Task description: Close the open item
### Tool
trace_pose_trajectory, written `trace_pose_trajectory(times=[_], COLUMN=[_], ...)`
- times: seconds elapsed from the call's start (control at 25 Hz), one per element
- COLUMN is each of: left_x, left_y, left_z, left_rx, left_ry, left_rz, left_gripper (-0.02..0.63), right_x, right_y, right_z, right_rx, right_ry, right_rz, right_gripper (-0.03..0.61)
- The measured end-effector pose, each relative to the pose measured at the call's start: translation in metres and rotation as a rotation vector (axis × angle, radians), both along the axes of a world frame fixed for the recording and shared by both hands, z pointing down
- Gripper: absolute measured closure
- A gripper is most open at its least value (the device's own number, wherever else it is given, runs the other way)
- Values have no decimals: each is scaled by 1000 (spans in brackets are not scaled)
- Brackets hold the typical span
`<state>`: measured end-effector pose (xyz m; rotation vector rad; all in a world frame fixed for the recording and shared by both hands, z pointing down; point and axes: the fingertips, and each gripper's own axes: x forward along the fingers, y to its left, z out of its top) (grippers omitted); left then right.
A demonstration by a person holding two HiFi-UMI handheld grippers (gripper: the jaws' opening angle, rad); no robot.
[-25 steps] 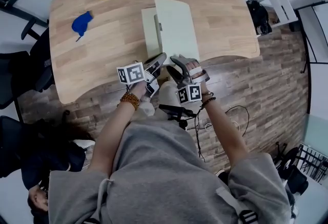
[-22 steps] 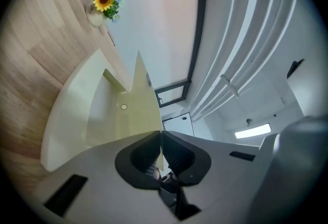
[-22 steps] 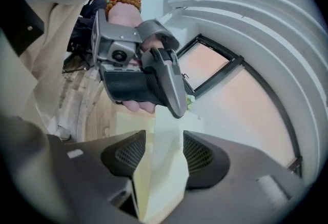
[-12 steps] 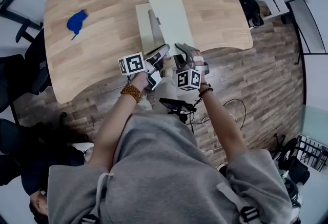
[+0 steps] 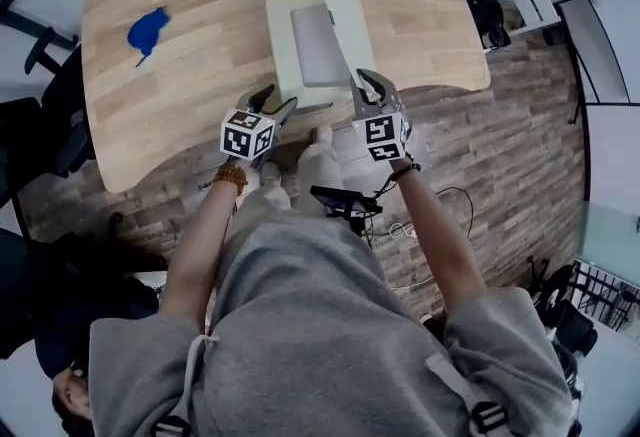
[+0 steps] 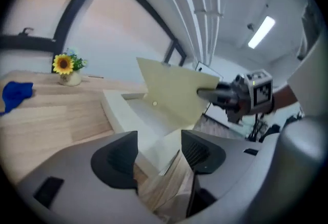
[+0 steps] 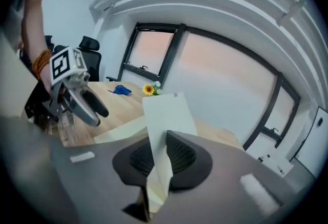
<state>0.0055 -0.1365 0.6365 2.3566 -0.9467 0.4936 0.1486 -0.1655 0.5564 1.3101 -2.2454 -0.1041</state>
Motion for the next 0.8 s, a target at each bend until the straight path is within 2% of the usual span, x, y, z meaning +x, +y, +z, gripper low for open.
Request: trace_pose_trajectory(times=[0.08,0.2,0.36,0.52,0.6,0.68,0.8], left_x=[7,15,28,30,29,32,38], left_y=[9,23,20,13,12,7,1], left_z=[22,47,61,62,57,50,55], left_rx=[28,41,85,116,165,217,186], left_ry=[-139,-253,-378,-432,-463,-479,-473], left_rz=[101,232,291,300,314,325,354], left_gripper=[341,321,321,321,321,321,321], right_x=[5,4,26,70,92,113,139], right_y=[-1,1,0,-6,-9,-12,-14], right_z=[-3,-1,-6,-8,-11,-12,-8], right_rx=[-18,-49,-84,-121,-130,-141,-143], right_ry=[-40,-94,-234,-497,-624,-697,-722], right_rz=[27,46,132,303,386,438,493], right_gripper=[535,535,537,535,535,535,535])
